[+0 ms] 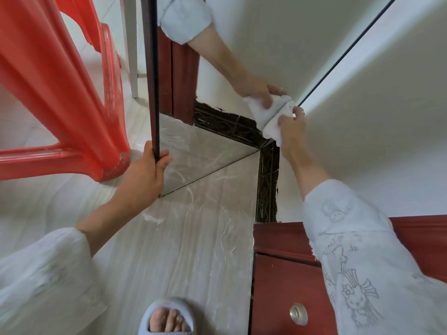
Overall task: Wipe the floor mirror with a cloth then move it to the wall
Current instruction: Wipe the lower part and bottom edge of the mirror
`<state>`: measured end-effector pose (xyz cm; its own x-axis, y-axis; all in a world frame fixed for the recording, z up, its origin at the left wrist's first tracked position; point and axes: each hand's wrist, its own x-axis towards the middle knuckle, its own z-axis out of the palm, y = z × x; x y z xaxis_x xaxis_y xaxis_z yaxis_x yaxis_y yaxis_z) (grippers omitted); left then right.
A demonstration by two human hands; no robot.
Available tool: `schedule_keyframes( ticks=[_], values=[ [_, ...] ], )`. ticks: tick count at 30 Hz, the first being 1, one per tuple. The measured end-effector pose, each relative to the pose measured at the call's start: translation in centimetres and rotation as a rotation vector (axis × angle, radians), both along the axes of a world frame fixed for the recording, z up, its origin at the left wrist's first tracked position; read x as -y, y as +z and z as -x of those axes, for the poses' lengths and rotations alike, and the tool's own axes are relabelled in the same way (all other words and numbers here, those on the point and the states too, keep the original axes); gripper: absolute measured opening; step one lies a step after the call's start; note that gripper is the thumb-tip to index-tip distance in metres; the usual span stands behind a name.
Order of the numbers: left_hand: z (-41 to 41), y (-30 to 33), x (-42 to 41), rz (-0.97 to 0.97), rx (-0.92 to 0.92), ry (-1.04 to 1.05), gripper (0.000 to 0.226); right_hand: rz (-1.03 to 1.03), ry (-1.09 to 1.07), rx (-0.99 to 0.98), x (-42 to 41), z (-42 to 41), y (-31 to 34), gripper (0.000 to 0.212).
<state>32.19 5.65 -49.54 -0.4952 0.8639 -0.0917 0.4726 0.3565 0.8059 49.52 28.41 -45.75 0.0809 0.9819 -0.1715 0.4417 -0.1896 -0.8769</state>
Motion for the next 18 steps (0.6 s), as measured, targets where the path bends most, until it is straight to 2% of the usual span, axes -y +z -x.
schedule_keyframes(
  ticks=[2, 4, 6, 8, 10, 13, 15, 18],
  values=[
    [0.0, 0.0, 0.1, 0.007, 0.007, 0.001, 0.032, -0.112, 0.0, -0.072, 2.0, 2.0, 0.5, 0.008],
    [0.0, 0.0, 0.3, 0.016, 0.012, 0.0, 0.032, -0.139, 0.083, -0.134, 5.6, 3.3, 0.2, 0.012],
    [0.2, 0.0, 0.3, 0.022, 0.017, -0.005, 0.032, -0.009, 0.279, -0.123, 9.7, 4.0, -1.1, 0.006],
    [0.3, 0.3, 0.3, 0.036, 0.033, -0.015, 0.032, 0.184, 0.469, -0.03, 12.5, 4.0, -2.3, 0.02],
    [0.4, 0.5, 0.2, 0.044, 0.035, -0.032, 0.032, 0.266, 0.58, -0.022, 13.4, 3.9, -3.1, 0.02],
    [0.3, 0.7, 0.4, 0.051, 0.04, -0.034, 0.033, 0.245, 0.488, 0.047, 12.2, 2.7, -3.5, 0.018],
    [0.3, 0.5, 0.5, 0.052, 0.039, -0.026, 0.035, 0.194, 0.302, 0.085, 10.3, 1.3, -3.8, 0.017],
    [0.2, 0.4, 0.5, 0.042, 0.066, 0.008, 0.036, 0.109, -0.037, 0.026, 6.1, -0.3, -2.8, 0.008]
  ],
)
